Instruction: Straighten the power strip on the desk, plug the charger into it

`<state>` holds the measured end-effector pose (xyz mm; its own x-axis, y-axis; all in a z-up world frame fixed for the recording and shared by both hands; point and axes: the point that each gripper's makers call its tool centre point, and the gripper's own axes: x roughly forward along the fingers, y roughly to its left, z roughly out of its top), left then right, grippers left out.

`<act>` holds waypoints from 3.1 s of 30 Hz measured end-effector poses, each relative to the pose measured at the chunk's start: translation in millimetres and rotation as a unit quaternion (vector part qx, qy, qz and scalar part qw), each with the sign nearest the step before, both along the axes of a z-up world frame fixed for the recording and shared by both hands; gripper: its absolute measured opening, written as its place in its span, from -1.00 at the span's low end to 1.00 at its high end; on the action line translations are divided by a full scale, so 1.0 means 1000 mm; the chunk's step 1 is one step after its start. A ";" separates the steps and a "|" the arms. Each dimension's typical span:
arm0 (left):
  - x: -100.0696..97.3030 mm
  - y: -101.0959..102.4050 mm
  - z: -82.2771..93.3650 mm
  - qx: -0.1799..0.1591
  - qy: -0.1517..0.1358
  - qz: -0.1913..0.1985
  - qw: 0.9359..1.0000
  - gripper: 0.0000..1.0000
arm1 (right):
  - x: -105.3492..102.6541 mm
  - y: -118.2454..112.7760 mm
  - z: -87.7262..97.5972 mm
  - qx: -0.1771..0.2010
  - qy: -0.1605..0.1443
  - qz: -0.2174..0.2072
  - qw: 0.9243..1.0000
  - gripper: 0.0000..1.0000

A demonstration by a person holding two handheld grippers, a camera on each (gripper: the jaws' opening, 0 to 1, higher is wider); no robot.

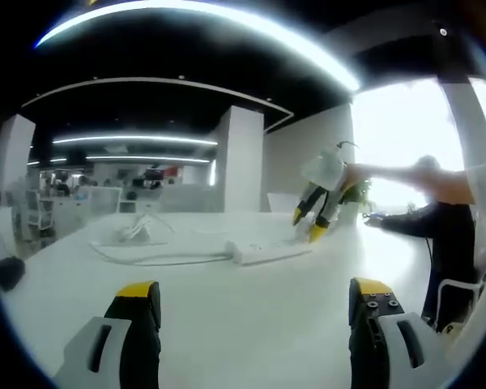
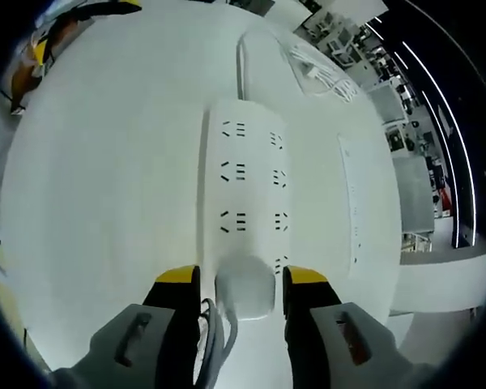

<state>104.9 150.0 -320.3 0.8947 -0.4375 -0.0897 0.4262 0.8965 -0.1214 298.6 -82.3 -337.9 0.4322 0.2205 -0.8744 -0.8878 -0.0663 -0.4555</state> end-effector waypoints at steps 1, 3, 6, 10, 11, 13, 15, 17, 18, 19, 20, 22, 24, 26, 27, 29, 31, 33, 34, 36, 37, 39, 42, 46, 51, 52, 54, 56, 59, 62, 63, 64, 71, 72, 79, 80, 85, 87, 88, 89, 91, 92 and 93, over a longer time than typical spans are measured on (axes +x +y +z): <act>0.000 0.000 0.000 0.000 -0.001 0.000 1.000 0.99 | 0.000 -0.001 0.000 -0.001 -0.001 0.000 1.000 -0.22; 0.000 0.000 0.001 -0.001 -0.001 0.000 1.000 0.99 | 0.000 -0.001 0.001 0.001 -0.002 0.001 1.000 -0.25; -0.001 0.001 0.001 -0.001 -0.002 0.001 1.000 0.99 | 0.001 -0.002 0.003 0.002 -0.004 0.000 1.000 -0.27; -0.001 0.001 0.001 -0.001 -0.002 0.002 1.000 0.99 | 0.005 -0.001 0.010 0.009 -0.008 -0.005 1.000 -0.36; 0.000 0.001 0.001 -0.001 -0.002 0.002 1.000 0.99 | 0.006 -0.001 0.011 0.010 -0.009 -0.004 1.000 -0.38; 0.000 0.000 0.000 -0.002 -0.001 0.000 1.000 0.99 | 0.004 -0.001 0.011 0.010 -0.010 -0.002 1.000 -0.44; -0.001 -0.002 -0.001 -0.002 -0.001 -0.002 1.000 0.99 | 0.003 -0.001 0.009 0.010 -0.009 -0.005 1.000 -0.46; -0.001 -0.003 -0.001 -0.001 0.000 -0.004 1.000 0.99 | 0.002 -0.001 0.009 0.008 -0.011 -0.005 1.000 -0.46; -0.001 -0.003 -0.001 -0.001 0.000 -0.004 1.000 0.99 | 0.002 -0.001 0.009 0.008 -0.012 -0.005 1.000 -0.47; -0.001 -0.003 -0.001 -0.002 -0.001 -0.004 1.000 0.99 | 0.001 -0.001 0.009 0.006 -0.013 -0.004 1.000 -0.47; -0.001 -0.003 -0.001 -0.002 -0.001 -0.003 1.000 0.99 | 0.000 -0.001 0.008 0.005 -0.014 -0.003 1.000 -0.47; 0.000 -0.002 -0.001 -0.003 -0.001 -0.002 1.000 0.99 | 0.000 -0.001 0.008 0.002 -0.014 -0.006 1.000 -0.48; 0.001 -0.001 -0.002 -0.004 0.000 -0.001 1.000 0.99 | -0.001 -0.001 0.007 -0.006 -0.017 -0.005 1.000 -0.48; 0.001 -0.002 -0.002 -0.003 0.001 -0.001 1.000 0.99 | -0.002 0.000 0.007 -0.013 -0.020 -0.003 1.000 -0.48; 0.001 -0.002 -0.002 -0.003 0.001 -0.002 1.000 0.99 | -0.002 0.000 0.007 -0.014 -0.020 -0.004 1.000 -0.48; 0.001 -0.003 -0.002 -0.004 0.001 -0.003 1.000 0.99 | -0.002 0.001 0.006 -0.019 -0.023 -0.001 1.000 -0.49; 0.002 -0.005 -0.002 -0.002 0.001 -0.005 1.000 0.99 | -0.002 0.000 0.006 -0.023 -0.024 0.000 0.999 -0.49; 0.002 -0.006 -0.001 -0.003 0.000 -0.006 1.000 0.99 | -0.002 0.000 0.007 -0.023 -0.022 -0.001 0.999 -0.50; 0.003 -0.006 0.000 -0.004 -0.001 -0.007 1.000 0.99 | -0.001 0.000 0.007 -0.022 -0.021 -0.002 1.000 -0.50; 0.004 -0.008 0.001 -0.004 -0.002 -0.007 1.000 0.99 | -0.001 0.000 0.006 -0.021 -0.019 -0.004 1.000 -0.50; 0.004 -0.008 0.001 -0.003 -0.002 -0.008 1.000 0.99 | -0.001 0.000 0.006 -0.020 -0.018 -0.006 1.000 -0.50; 0.005 -0.011 0.001 -0.003 -0.001 -0.010 1.000 0.99 | -0.001 0.000 0.006 -0.019 -0.018 -0.010 1.000 -0.50; 0.006 -0.016 0.001 -0.005 -0.002 -0.015 1.000 0.99 | -0.001 0.000 0.005 -0.028 -0.020 -0.017 0.999 -0.51; 0.006 -0.021 0.000 -0.006 -0.002 -0.020 1.000 0.99 | 0.001 0.000 0.004 -0.040 -0.023 -0.020 0.999 -0.51; 0.007 -0.022 -0.001 -0.009 0.000 -0.020 1.000 0.99 | 0.004 -0.001 0.003 -0.042 -0.026 -0.024 0.998 -0.51; 0.007 -0.022 -0.001 -0.008 0.001 -0.020 1.000 0.99 | 0.004 -0.001 0.003 -0.043 -0.026 -0.024 0.998 -0.51; 0.008 -0.022 0.000 -0.007 0.000 -0.021 1.000 0.99 | 0.005 -0.002 0.002 -0.049 -0.023 -0.030 0.998 -0.51; 0.008 -0.022 0.002 -0.006 -0.002 -0.020 1.000 0.99 | 0.006 -0.004 0.001 -0.052 -0.022 -0.035 0.998 -0.51; 0.009 -0.022 0.005 -0.007 -0.005 -0.019 1.000 0.99 | 0.005 -0.004 0.002 -0.044 -0.024 -0.028 0.998 -0.51; 0.012 -0.022 0.005 -0.004 -0.003 -0.018 1.000 0.99 | 0.005 -0.003 -0.002 -0.036 -0.024 -0.026 0.999 -0.51; 0.013 -0.023 0.005 -0.003 -0.002 -0.019 1.000 0.99 | 0.005 -0.002 -0.002 -0.037 -0.027 -0.026 0.999 -0.51; 0.014 -0.023 0.005 -0.002 -0.002 -0.019 1.000 0.99 | 0.007 -0.002 -0.002 -0.048 -0.035 -0.028 0.998 -0.51; 0.018 -0.026 0.004 -0.003 -0.001 -0.019 1.000 0.99 | 0.011 -0.002 -0.003 -0.047 -0.049 -0.020 0.997 -0.50; 0.018 -0.026 0.004 -0.002 0.000 -0.020 1.000 0.99 | 0.010 -0.002 -0.002 -0.045 -0.051 -0.019 0.998 -0.50; 0.015 -0.028 0.001 0.003 0.004 -0.023 1.000 0.99 | 0.010 0.001 -0.002 -0.040 -0.056 -0.012 0.998 -0.48; 0.014 -0.029 0.001 0.003 0.004 -0.024 1.000 0.99 | 0.010 0.001 -0.002 -0.041 -0.055 -0.012 0.998 -0.47; 0.006 -0.030 0.003 0.005 0.001 -0.024 1.000 0.99 | 0.009 0.001 -0.002 -0.042 -0.053 -0.001 0.998 -0.46; 0.005 -0.028 0.003 0.007 0.001 -0.021 1.000 0.99 | 0.008 0.001 -0.001 -0.038 -0.049 0.005 0.998 -0.46; 0.004 -0.028 0.003 0.008 0.002 -0.020 1.000 0.99 | 0.008 0.002 -0.001 -0.037 -0.048 0.008 0.998 -0.45; 0.004 -0.027 0.004 0.008 0.001 -0.019 1.000 0.99 | 0.008 0.002 -0.002 -0.037 -0.047 0.011 0.998 -0.45; 0.003 -0.027 0.006 0.006 -0.004 -0.018 1.000 0.99 | 0.007 0.002 -0.002 -0.035 -0.047 0.012 0.998 -0.44; 0.002 -0.028 0.006 0.006 -0.004 -0.019 1.000 0.99 | 0.007 0.002 -0.002 -0.034 -0.048 0.012 0.998 -0.44; 0.002 -0.028 0.006 0.008 -0.003 -0.019 1.000 0.99 | 0.007 0.003 -0.002 -0.033 -0.050 0.013 0.998 -0.43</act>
